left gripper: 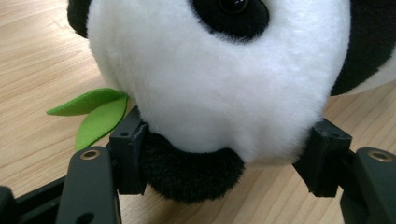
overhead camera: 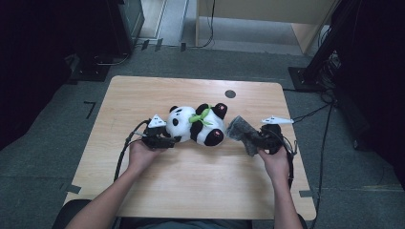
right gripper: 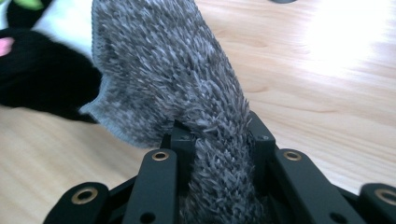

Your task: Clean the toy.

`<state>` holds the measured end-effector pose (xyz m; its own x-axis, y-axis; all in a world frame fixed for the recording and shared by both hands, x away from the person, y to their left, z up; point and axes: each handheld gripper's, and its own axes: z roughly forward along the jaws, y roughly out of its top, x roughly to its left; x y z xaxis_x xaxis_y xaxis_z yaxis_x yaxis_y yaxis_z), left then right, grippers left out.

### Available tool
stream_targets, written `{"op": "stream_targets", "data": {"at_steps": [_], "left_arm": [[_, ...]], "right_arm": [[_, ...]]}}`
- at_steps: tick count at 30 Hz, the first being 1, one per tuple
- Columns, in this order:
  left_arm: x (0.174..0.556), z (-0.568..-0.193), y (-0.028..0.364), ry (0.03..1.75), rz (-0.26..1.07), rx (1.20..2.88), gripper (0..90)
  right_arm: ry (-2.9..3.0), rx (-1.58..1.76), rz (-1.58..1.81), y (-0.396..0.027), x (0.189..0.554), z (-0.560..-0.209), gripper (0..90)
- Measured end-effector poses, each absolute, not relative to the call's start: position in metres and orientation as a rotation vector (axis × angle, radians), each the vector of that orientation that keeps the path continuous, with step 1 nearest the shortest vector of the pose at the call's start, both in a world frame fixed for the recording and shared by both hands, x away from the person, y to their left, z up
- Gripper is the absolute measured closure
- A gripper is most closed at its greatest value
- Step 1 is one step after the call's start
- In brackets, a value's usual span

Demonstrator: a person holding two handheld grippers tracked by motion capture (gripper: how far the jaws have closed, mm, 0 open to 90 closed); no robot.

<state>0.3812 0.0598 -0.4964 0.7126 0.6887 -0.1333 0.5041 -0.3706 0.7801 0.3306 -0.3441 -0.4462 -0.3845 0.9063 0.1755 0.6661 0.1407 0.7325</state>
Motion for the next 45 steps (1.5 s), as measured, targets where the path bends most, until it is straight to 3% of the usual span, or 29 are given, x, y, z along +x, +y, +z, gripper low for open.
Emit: {"op": "stream_targets", "data": {"at_steps": [9, 25, 28, 38, 45], "left_arm": [[0.381, -0.496, 0.06, 0.908, 0.268, 2.05, 31.1], [0.381, -0.496, 0.06, 0.91, 0.267, 2.047, 30.9], [0.381, -0.496, 0.06, 0.911, 0.267, 2.045, 30.7], [0.381, -0.496, 0.06, 0.911, 0.266, 2.047, 30.3], [0.382, -0.495, 0.06, 0.914, 0.264, 2.045, 29.8]], "right_arm": [[2.036, 1.635, 1.089, -0.371, 0.356, -0.458, 71.1], [2.045, 1.674, 0.878, -0.383, 0.387, -0.497, 65.3], [2.04, 1.688, 0.888, -0.385, 0.388, -0.499, 61.9], [2.002, 1.669, 0.976, -0.387, 0.384, -0.489, 35.8], [1.961, 1.631, 1.06, -0.383, 0.377, -0.476, 25.6]]}}
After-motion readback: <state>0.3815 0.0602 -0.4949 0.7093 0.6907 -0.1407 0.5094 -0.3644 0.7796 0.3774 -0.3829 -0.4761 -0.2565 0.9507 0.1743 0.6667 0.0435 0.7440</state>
